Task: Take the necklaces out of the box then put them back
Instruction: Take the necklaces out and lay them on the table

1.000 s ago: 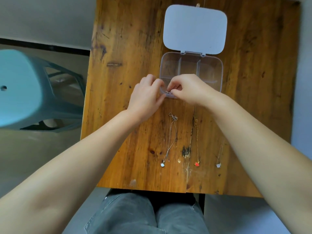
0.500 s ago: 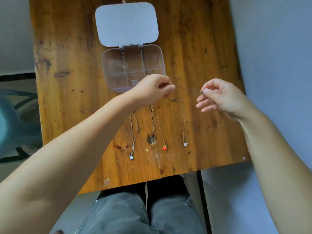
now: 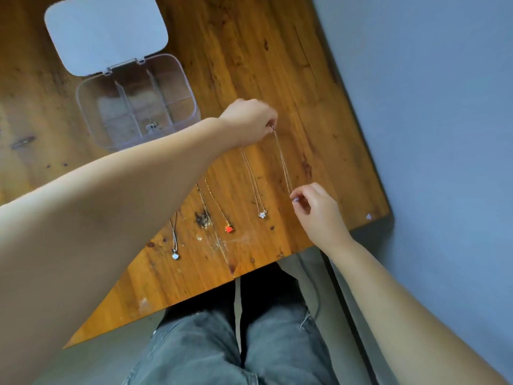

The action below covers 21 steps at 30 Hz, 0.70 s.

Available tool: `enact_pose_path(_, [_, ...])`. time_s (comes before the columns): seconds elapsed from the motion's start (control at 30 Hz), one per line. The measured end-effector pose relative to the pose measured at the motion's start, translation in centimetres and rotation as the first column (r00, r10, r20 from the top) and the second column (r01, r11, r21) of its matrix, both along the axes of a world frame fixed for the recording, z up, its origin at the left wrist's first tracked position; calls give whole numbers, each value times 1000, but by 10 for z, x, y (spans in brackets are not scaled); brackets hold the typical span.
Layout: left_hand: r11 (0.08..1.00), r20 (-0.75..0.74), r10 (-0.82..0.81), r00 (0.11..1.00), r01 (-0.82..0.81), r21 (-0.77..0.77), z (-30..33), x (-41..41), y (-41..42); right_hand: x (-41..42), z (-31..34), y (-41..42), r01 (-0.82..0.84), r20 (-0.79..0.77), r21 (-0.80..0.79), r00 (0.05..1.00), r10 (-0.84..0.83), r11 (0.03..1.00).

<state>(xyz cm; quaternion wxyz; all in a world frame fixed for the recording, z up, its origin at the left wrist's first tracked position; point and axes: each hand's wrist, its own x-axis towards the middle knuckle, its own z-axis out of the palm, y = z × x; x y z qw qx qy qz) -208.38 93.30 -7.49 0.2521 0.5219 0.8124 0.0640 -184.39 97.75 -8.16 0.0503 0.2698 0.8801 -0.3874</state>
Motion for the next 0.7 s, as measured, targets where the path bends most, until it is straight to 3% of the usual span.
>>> enact_pose_path(0.23, [997,-126,-73,989,71,-19,-18,15,-6,9,-15,-10,-228,71,228,974,217,947])
enact_pose_path(0.37, [998,-90,-61,994,63,16,-9,12,-24,6,-6,-6,-209,106,192,976,192,959])
enact_pose_path(0.53, [937,-142,230,963,-180,299,13,-4,-90,-57,23,1,-97,-16,168,995,101,981])
enact_pose_path(0.7, [776,-166,606,778,-532,338,11,-22,-189,-164,51,-32,-234,-141,176,955,260,956])
